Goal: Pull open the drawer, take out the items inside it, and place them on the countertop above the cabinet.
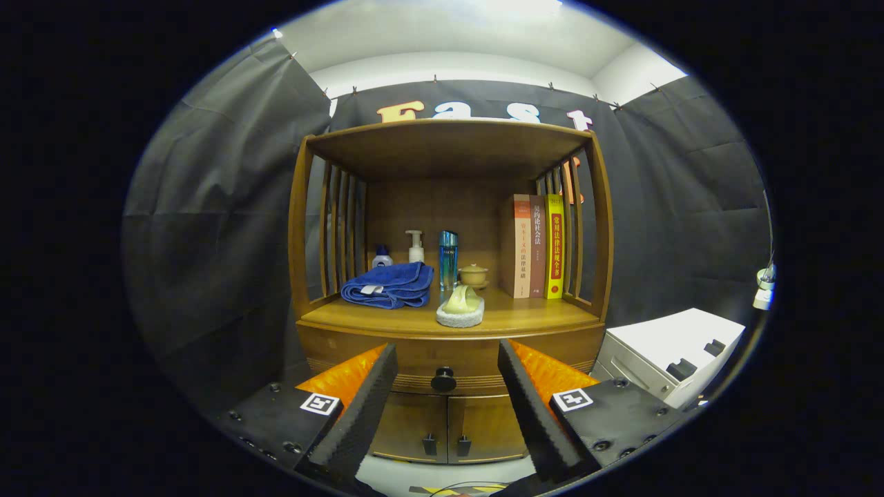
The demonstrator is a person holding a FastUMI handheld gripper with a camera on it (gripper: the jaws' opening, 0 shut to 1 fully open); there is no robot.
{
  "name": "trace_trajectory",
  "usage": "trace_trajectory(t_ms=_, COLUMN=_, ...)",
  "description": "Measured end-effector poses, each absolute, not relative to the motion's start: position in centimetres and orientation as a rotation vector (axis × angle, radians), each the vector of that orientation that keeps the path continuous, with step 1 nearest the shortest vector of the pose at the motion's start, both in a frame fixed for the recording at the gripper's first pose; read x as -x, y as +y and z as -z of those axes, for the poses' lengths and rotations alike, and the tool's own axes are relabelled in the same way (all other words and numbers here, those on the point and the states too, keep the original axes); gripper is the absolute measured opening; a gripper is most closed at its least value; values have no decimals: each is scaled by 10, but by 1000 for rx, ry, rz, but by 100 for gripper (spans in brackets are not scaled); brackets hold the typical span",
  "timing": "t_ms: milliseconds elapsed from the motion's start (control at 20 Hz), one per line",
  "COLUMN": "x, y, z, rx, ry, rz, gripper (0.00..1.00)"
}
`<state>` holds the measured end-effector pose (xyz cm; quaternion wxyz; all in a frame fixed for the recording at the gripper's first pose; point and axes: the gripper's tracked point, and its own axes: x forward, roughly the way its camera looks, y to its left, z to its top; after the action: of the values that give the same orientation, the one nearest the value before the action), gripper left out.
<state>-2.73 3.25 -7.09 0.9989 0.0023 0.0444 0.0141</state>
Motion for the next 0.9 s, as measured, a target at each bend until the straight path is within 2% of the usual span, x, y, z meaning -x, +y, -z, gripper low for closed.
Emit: trace_trajectory(t_ms=900, x=37, y=42, z=58, rx=-1, ry=56, rz=-48, gripper=96)
